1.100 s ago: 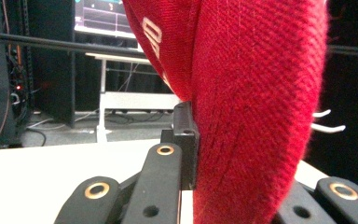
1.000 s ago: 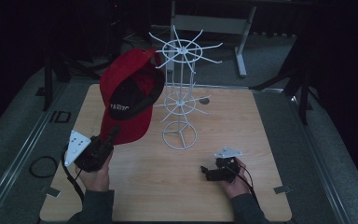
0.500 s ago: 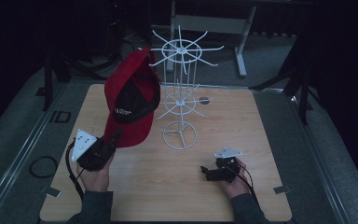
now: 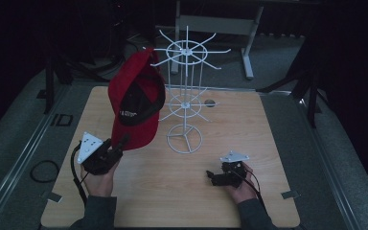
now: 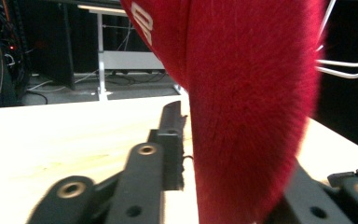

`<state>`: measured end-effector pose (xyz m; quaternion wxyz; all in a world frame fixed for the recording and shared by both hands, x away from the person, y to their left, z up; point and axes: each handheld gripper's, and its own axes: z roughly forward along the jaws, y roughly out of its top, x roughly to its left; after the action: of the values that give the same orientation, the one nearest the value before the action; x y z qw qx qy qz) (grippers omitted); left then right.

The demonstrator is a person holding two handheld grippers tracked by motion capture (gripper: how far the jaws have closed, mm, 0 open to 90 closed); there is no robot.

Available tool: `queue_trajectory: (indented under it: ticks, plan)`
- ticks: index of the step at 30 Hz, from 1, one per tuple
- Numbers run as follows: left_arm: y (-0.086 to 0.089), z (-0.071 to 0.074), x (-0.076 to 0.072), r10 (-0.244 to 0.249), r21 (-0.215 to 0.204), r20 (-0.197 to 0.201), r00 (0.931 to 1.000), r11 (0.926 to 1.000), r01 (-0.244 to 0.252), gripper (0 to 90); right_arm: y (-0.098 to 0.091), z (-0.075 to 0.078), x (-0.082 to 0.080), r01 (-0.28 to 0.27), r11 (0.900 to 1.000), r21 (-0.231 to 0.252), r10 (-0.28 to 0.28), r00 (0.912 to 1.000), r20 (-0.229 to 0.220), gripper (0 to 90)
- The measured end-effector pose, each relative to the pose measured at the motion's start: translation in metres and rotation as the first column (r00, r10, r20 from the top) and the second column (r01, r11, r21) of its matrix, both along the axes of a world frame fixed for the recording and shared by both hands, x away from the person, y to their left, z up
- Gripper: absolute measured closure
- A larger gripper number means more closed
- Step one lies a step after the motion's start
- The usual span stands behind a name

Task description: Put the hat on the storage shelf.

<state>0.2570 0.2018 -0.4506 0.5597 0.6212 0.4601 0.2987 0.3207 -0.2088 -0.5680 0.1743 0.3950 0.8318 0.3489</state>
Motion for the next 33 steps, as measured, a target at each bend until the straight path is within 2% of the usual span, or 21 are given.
queue_trajectory:
  ticks: [5,10,15,17,24,33]
  plan:
    - [0.001,0.001,-0.001,0.028,0.021,-0.001,0.9996,0.9994,-0.028,58.9,0.0,0.0,0.0,-0.001,1.0,0.0,0.001,1.0,-0.001,11.2]
    - [0.003,-0.001,-0.002,0.058,0.034,-0.012,0.9983,0.9978,-0.057,52.4,0.0,0.0,0.0,-0.001,1.0,0.0,0.001,1.0,0.0,11.2]
    - [0.005,-0.002,0.0,0.069,0.025,-0.049,0.9964,0.9974,-0.068,47.0,0.0,0.0,0.0,0.0,1.0,0.0,0.0,1.0,0.0,11.2]
    - [0.005,-0.003,0.002,0.073,0.034,-0.07,0.9948,0.9969,-0.071,44.2,0.0,0.0,0.0,0.0,1.0,0.0,0.0,1.0,0.0,11.2]
    - [0.004,-0.005,0.003,0.072,0.043,-0.086,0.9937,0.9967,-0.068,40.4,0.0,0.0,0.0,0.0,1.0,0.0,0.0,1.0,0.0,11.2]
    - [0.004,-0.011,0.003,0.094,0.056,-0.096,0.9909,0.9945,-0.088,35.3,0.0,0.0,0.0,0.0,1.0,0.0,0.0,1.0,0.0,11.2]
